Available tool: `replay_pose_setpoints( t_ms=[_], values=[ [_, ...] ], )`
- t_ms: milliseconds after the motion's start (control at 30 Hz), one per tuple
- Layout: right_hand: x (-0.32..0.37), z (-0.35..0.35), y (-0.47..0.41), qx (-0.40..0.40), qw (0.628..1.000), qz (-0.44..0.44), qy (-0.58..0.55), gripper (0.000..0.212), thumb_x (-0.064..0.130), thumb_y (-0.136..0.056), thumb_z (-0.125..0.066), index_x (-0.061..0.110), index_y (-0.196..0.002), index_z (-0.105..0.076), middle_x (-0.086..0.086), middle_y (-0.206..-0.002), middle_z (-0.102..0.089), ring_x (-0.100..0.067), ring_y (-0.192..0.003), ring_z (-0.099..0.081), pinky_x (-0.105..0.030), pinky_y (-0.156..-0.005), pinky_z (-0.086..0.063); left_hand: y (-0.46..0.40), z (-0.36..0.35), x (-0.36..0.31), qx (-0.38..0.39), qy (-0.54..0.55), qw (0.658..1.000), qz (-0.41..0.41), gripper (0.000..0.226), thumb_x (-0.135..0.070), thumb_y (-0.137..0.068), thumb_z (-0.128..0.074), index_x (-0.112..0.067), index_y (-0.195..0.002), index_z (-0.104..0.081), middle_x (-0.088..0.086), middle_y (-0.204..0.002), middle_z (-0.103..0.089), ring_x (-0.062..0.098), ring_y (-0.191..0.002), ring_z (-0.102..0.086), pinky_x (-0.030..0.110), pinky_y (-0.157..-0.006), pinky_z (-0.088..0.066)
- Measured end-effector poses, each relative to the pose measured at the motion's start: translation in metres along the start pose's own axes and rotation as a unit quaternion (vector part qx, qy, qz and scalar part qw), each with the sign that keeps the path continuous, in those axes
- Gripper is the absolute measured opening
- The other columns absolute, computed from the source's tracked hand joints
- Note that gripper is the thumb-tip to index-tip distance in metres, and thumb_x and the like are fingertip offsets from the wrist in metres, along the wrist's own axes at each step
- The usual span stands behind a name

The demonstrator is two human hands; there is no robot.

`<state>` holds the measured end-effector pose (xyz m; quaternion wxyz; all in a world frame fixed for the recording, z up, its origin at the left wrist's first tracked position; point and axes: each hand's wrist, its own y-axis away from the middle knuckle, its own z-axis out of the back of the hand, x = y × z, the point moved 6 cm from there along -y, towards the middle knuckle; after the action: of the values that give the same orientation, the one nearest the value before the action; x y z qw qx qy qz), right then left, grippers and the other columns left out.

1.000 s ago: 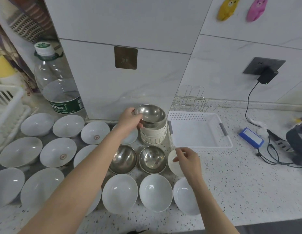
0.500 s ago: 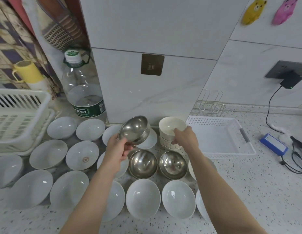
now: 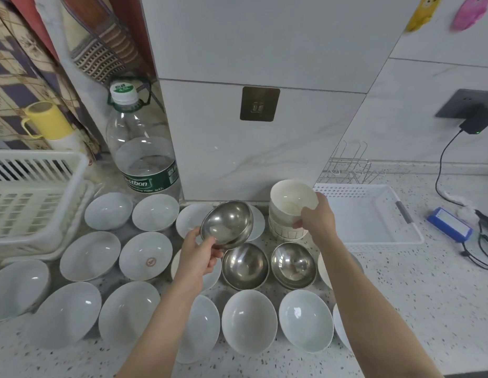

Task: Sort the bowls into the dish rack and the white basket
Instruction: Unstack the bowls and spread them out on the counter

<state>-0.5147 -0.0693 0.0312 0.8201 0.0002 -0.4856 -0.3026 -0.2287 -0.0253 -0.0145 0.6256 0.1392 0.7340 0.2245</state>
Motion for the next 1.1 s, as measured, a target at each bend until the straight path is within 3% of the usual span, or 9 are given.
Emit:
replay_pose_setpoints(
  t_ms=[133, 233, 367, 567, 767, 967, 1100],
  values=[
    [0.008, 0.022, 0.012, -0.019, 0.996, 0.015, -0.087, 0.058, 0.004, -0.08, -0.041, 0.032, -0.13, -0.039, -0.009, -0.1, -0.067, -0.014, -0.048, -0.068, -0.021, -0.046, -0.041, 0.006, -0.007, 0.005, 0.01, -0.001, 1.0, 0.008, 0.042, -0.012, -0.094, -0.056, -0.017, -0.135, -0.048, 0.007, -0.057, -0.059, 0.007, -0.038, -0.037, 0.016, -0.032, -0.026],
    [-0.004, 0.046, 0.023, -0.036, 0.984, 0.003, -0.176, 0.066, 0.0, -0.08, -0.041, 0.032, -0.138, -0.036, -0.017, -0.093, -0.068, -0.013, -0.044, -0.065, -0.013, -0.036, -0.037, 0.013, -0.019, 0.009, 0.023, -0.013, 1.0, 0.012, 0.026, -0.012, -0.093, -0.056, -0.016, -0.119, -0.055, 0.005, -0.054, -0.06, 0.007, -0.036, -0.037, 0.016, -0.032, -0.026],
    [-0.04, 0.082, 0.039, -0.053, 0.973, -0.028, -0.223, 0.063, 0.001, -0.081, -0.041, 0.031, -0.136, -0.038, -0.024, -0.084, -0.07, -0.009, -0.043, -0.062, -0.015, -0.035, -0.036, 0.025, -0.042, 0.015, 0.036, -0.038, 0.999, 0.003, 0.014, -0.014, -0.092, -0.059, -0.018, -0.106, -0.059, 0.002, -0.053, -0.061, 0.006, -0.036, -0.041, 0.016, -0.033, -0.027],
    [-0.103, 0.138, 0.045, -0.068, 0.961, -0.069, -0.258, 0.062, -0.002, -0.086, -0.042, 0.033, -0.136, -0.037, -0.02, -0.074, -0.069, -0.012, -0.046, -0.063, -0.018, -0.036, -0.036, 0.049, -0.099, 0.035, 0.03, -0.029, 0.999, -0.01, 0.019, -0.011, -0.091, -0.06, -0.018, -0.108, -0.06, -0.001, -0.055, -0.061, 0.006, -0.041, -0.049, 0.017, -0.033, -0.027],
    [-0.153, 0.212, 0.032, -0.021, 0.966, -0.095, -0.24, 0.069, -0.008, -0.088, -0.041, 0.039, -0.139, -0.034, -0.02, -0.08, -0.069, -0.017, -0.052, -0.066, -0.022, -0.04, -0.042, 0.079, -0.198, 0.076, 0.062, -0.009, 0.998, 0.019, 0.023, -0.014, -0.093, -0.062, -0.025, -0.113, -0.057, 0.0, -0.055, -0.062, 0.007, -0.044, -0.051, 0.016, -0.033, -0.025],
    [-0.202, 0.267, 0.02, -0.013, 0.965, -0.095, -0.243, 0.067, -0.008, -0.09, -0.04, 0.038, -0.139, -0.035, -0.015, -0.066, -0.07, -0.019, -0.05, -0.064, -0.019, -0.036, -0.04, 0.094, -0.281, 0.11, 0.063, -0.069, 0.996, 0.0, 0.03, -0.015, -0.096, -0.058, -0.041, -0.108, -0.053, 0.0, -0.056, -0.062, 0.004, -0.042, -0.052, 0.015, -0.036, -0.03],
    [-0.224, 0.284, 0.011, -0.002, 0.963, -0.099, -0.251, 0.067, -0.006, -0.09, -0.04, 0.039, -0.139, -0.033, -0.009, -0.057, -0.071, -0.019, -0.05, -0.066, -0.019, -0.036, -0.039, 0.091, -0.317, 0.125, 0.052, -0.135, 0.989, -0.019, 0.036, -0.008, -0.093, -0.053, -0.035, -0.117, -0.051, 0.0, -0.066, -0.066, 0.008, -0.047, -0.06, 0.014, -0.038, -0.034]
  ],
)
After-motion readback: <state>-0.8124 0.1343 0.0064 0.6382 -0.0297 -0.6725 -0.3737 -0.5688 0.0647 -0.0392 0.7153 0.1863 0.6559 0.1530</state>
